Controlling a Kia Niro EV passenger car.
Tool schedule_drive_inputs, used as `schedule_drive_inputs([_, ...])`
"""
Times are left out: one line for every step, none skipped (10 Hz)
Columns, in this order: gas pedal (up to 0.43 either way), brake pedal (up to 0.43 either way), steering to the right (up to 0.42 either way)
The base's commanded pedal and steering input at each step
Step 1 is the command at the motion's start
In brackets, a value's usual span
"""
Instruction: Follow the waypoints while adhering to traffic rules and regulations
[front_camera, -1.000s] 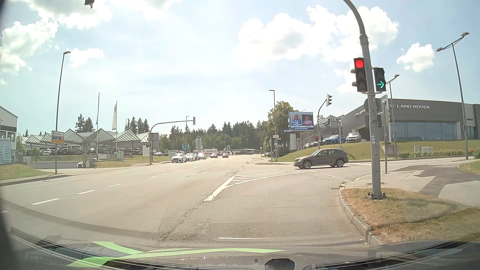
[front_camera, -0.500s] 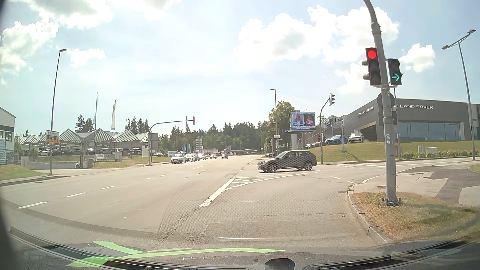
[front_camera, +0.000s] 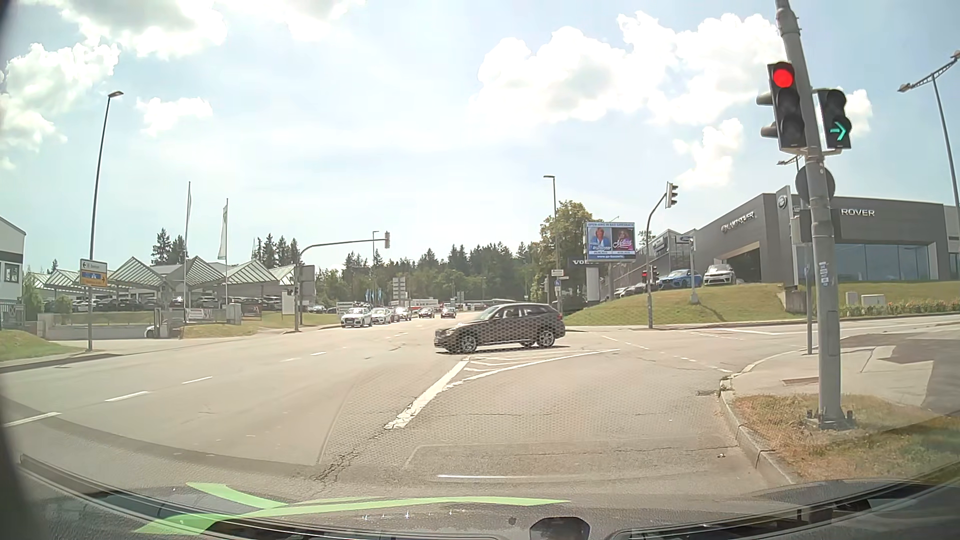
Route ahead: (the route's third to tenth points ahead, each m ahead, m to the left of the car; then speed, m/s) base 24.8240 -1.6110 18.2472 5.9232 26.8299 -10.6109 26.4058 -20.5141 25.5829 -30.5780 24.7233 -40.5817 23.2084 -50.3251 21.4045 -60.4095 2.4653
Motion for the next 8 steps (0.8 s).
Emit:
schedule_drive_inputs([0.26,0.0,-0.019])
schedule_drive_inputs([0.268,0.0,-0.016])
schedule_drive_inputs([0.287,0.0,-0.012])
schedule_drive_inputs([0.287,0.0,-0.009])
schedule_drive_inputs([0.287,0.0,-0.007])
schedule_drive_inputs([0.287,0.0,-0.005])
schedule_drive_inputs([0.287,0.0,-0.003])
schedule_drive_inputs([0.287,0.0,-0.001])
